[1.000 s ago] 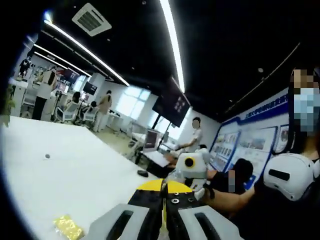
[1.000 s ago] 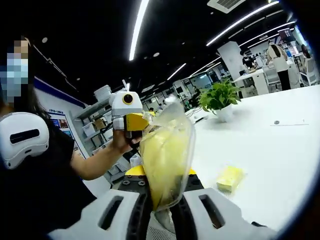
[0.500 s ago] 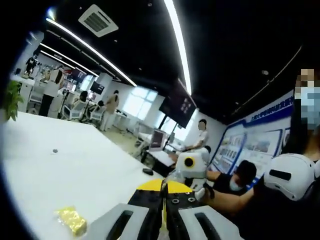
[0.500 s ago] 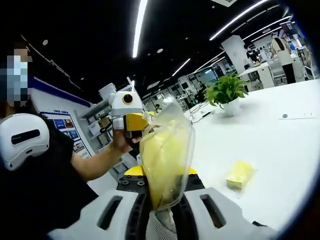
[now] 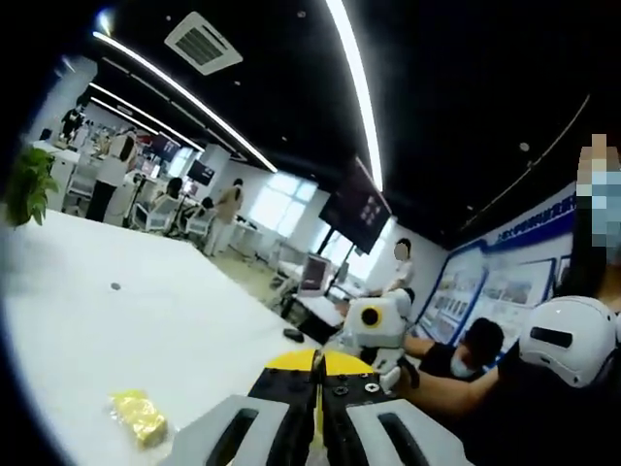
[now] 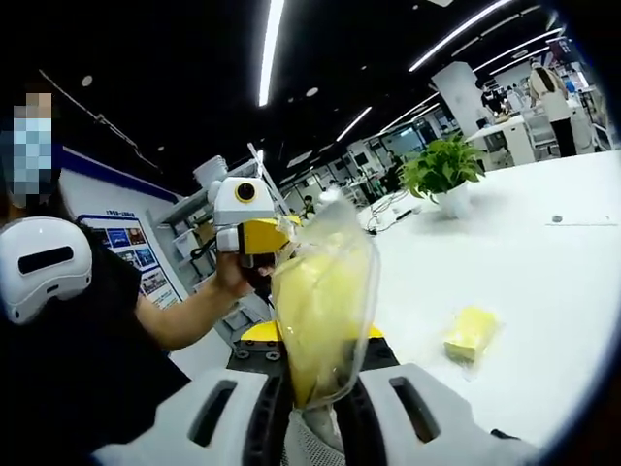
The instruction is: Compare the silicone blocks by pressing each to a similar depth, holding the contact briefly, and releasing to observe deformation and rebound differences across the visible hardness samples.
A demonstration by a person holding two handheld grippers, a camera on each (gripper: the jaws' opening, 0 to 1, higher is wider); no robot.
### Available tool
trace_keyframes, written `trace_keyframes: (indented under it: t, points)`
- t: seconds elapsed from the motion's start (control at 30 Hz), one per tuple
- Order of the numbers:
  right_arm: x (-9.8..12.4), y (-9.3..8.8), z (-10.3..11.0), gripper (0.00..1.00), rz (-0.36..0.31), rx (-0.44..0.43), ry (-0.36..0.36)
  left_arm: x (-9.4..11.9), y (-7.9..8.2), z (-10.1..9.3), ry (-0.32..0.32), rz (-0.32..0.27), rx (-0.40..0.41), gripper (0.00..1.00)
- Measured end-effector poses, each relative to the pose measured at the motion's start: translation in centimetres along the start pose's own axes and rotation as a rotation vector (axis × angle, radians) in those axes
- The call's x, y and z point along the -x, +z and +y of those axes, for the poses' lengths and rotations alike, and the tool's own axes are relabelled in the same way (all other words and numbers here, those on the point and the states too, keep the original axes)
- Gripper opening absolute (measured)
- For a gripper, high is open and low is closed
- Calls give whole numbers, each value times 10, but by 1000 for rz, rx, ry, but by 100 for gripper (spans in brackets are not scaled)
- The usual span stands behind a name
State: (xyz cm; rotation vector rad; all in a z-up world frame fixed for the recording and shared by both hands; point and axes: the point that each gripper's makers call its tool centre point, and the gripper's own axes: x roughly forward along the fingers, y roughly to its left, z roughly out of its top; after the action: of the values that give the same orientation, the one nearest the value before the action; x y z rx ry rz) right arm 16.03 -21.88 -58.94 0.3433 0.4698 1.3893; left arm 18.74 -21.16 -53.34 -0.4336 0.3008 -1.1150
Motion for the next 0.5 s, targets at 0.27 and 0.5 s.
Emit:
trace_keyframes:
  t: [0.27, 0.5]
  points:
    - [10, -4, 1, 10, -1, -16, -19, -7, -6, -7, -10, 7, 17, 0]
    - [13, -5, 1, 9, 9, -26, -25, -8, -8, -8, -18, -1, 26, 0]
